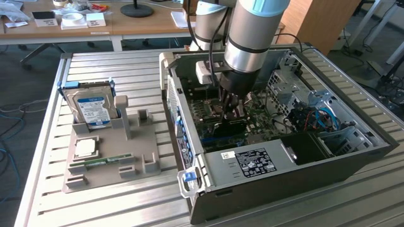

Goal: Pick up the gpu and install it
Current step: 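Press down on the gpu until it lock into place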

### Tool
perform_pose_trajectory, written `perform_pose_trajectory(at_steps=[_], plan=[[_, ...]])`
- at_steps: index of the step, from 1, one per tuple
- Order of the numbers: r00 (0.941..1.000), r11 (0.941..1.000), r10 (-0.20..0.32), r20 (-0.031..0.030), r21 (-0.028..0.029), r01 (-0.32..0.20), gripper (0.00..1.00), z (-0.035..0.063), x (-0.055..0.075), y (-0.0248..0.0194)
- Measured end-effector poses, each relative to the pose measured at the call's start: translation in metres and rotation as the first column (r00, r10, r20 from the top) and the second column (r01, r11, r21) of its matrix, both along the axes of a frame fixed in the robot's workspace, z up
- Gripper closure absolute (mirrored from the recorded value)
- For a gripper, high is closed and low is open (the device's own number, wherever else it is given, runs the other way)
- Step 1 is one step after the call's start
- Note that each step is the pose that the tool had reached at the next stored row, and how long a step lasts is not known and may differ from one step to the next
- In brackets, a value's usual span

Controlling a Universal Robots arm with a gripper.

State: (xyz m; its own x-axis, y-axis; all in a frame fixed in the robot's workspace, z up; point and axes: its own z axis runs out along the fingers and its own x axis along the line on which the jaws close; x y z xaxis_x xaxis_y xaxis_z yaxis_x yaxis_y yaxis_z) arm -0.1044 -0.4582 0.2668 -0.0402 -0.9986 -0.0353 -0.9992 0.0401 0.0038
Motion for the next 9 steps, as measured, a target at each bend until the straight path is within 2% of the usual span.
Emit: perform_pose_trajectory(at_steps=[9], plan=[[1.0, 1.0, 0.0, 0.0, 0.0001, 0.0, 0.89, -0.0003, -0.0003, 0.0008]])
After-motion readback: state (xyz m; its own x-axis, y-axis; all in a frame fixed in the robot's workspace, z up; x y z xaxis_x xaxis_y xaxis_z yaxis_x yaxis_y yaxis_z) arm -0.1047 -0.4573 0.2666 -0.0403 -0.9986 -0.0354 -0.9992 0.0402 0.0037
